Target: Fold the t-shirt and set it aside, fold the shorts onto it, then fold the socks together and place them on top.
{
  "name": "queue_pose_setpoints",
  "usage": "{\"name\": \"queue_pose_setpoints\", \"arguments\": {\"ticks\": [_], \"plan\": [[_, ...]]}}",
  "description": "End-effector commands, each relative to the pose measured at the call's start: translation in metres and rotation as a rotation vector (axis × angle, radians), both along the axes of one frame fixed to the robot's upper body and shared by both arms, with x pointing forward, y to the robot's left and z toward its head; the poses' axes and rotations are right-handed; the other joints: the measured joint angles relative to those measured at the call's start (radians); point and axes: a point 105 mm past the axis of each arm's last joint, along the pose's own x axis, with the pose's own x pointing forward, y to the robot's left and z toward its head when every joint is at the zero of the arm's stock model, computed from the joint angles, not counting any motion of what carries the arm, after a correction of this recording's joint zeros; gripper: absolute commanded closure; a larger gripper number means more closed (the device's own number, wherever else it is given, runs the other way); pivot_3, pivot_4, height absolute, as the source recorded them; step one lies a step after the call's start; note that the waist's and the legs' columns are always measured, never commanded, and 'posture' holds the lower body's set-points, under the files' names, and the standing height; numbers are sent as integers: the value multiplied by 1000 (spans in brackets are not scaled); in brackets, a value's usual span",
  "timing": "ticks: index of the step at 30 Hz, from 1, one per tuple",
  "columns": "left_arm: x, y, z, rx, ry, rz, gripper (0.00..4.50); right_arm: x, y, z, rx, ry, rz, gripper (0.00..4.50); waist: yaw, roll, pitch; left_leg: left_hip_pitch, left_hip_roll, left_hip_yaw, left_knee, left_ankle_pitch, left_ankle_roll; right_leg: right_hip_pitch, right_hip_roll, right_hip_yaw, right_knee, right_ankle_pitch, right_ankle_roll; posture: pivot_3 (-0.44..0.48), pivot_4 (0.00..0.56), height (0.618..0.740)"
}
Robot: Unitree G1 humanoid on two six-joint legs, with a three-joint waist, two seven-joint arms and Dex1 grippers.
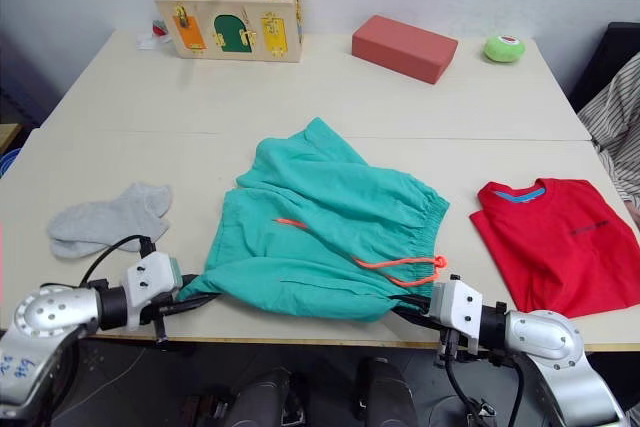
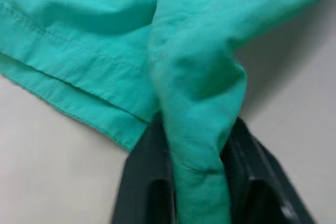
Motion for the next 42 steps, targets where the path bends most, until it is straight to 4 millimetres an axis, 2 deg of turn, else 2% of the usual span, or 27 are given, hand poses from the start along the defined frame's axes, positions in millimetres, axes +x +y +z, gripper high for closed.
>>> {"name": "queue_pose_setpoints", "arguments": {"ticks": [1,4,7,10,12,15,16,21,24,26,28,30,34,37,41,42], "plan": [[-13,4,23,-54,94,-208,4454,-12,1,15,21,20,71,4500,-1,0,0,0,0,0,0,0,0,0,0,0,0,0,0,0,150,740],[-25,8,41,-67,134,-360,4454,-25,2,20,61,119,123,4500,-2,0,0,0,1,0,0,-1,0,0,0,-1,-1,-1,-1,0,150,740],[-31,15,54,-31,195,-402,4454,-43,2,24,62,229,166,4500,-1,0,0,0,1,0,0,-1,0,0,0,-1,-1,-1,-1,0,150,740],[-42,27,61,55,346,-421,4454,-57,1,29,53,318,170,4500,-1,0,0,0,1,0,0,-1,0,0,0,-1,-1,-1,-1,0,150,740],[-38,30,68,77,359,-403,4454,-61,1,34,68,357,156,4500,0,0,0,0,1,0,0,-1,1,0,0,-1,-1,-1,-1,0,150,740],[-4,23,90,27,159,-371,4454,-54,-2,46,104,377,98,4500,8,0,0,0,0,0,0,-2,0,1,0,0,-1,0,0,0,150,740],[10,20,99,14,84,-372,4454,-47,-7,51,116,376,49,4500,10,0,0,0,0,0,0,-2,-2,1,0,0,-1,0,1,0,150,740],[59,2,136,-34,-105,-404,4454,-27,-29,72,213,408,-109,4500,31,-2,0,-1,-2,1,1,1,3,0,1,0,0,1,1,0,150,740],[109,-29,163,-33,-317,-415,4454,-13,-44,79,236,365,-206,4500,45,-5,-2,-4,-4,1,2,4,4,0,5,-1,0,1,2,0,150,740],[127,-46,173,-46,-370,-431,4454,-6,-49,83,269,333,-246,4500,50,-7,-2,-5,-5,2,3,5,7,-1,7,-1,-1,3,6,0,150,740],[150,-68,179,-51,-438,-403,4454,11,-56,83,272,250,-340,4500,46,-8,-3,-6,-6,4,3,4,10,-1,6,1,-3,6,10,0,150,740],[169,-88,180,-50,-484,-344,4454,21,-62,79,271,222,-424,4500,41,-9,-3,-6,-7,6,4,3,13,-1,5,2,-4,7,13,0,150,740],[191,-110,173,-35,-517,-248,4454,28,-66,66,276,226,-535,4500,23,-9,-3,-9,-8,7,4,2,16,-1,2,2,-7,9,16,0,150,740],[199,-126,157,-50,-475,-201,4454,36,-67,54,253,188,-617,4500,19,-10,-2,-9,-8,7,3,1,17,-2,3,2,-7,9,17,0,150,740],[210,-136,135,-68,-461,-103,4454,48,-62,46,272,110,-710,4500,18,-11,-2,-9,-8,7,4,2,16,-2,3,3,-7,9,17,0,150,740],[212,-136,131,-80,-457,-69,4010,49,-59,45,275,89,-711,4209,19,-11,-2,-9,-8,8,4,2,16,-2,2,3,-7,9,17,0,150,740]]}}
